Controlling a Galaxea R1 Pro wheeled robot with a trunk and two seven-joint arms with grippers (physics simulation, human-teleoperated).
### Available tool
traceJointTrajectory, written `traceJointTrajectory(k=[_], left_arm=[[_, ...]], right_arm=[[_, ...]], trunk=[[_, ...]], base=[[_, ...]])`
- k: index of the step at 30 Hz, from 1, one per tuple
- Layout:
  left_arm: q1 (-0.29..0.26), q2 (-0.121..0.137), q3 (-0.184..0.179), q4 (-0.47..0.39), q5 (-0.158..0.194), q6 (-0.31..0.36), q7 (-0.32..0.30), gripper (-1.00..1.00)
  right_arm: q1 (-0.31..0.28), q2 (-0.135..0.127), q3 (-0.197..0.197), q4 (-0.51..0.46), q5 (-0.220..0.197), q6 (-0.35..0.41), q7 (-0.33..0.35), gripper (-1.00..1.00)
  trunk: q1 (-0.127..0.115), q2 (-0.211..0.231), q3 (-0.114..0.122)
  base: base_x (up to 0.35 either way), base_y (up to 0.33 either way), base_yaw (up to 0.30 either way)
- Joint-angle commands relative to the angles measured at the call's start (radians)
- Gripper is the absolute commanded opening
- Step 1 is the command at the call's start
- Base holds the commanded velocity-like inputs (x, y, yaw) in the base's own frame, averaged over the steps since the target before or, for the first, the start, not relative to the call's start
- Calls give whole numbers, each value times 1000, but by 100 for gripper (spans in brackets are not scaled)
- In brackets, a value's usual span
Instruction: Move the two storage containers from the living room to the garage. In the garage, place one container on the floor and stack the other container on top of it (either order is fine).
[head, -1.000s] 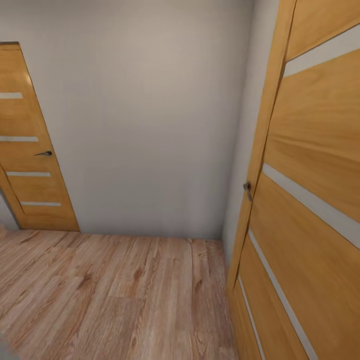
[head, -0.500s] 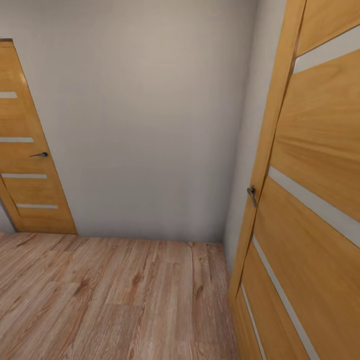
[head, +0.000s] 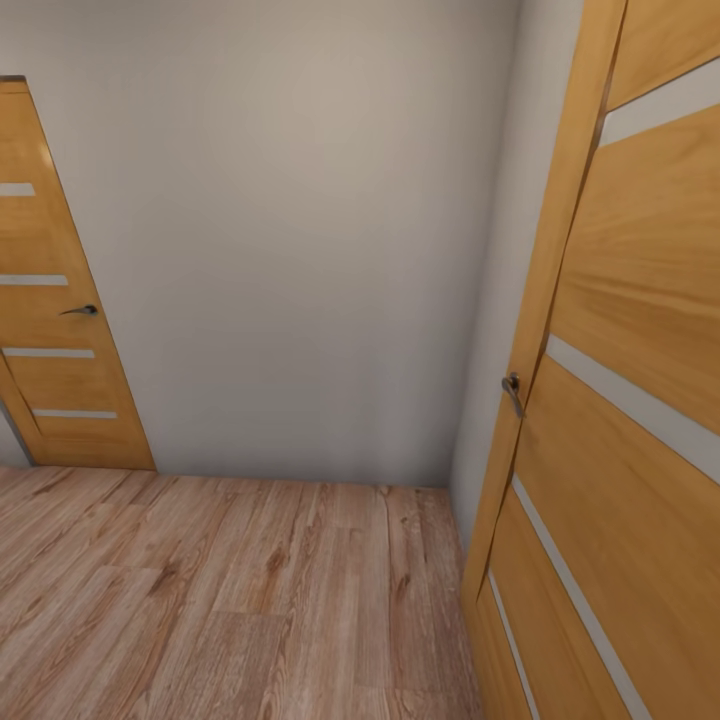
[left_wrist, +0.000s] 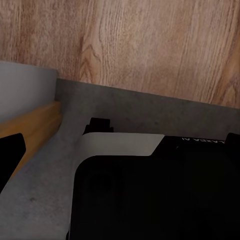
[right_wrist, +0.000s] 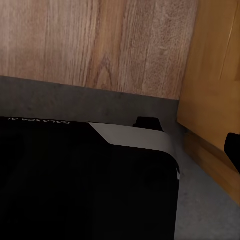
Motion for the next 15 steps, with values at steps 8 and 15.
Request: traceJointTrajectory(k=[8,15], left_arm=[[-1,0,-3,0,9,0,-4,100],[-1,1,-3,0,10,-2,-2,100]], right_arm=[[-1,1,8,2,-10,-5,-1,100],[-1,1,8,2,-10,-5,-1,100]], trunk=[[0,-1,-1],[0,-1,-1]], base=[[117,0,0],[83,0,0]])
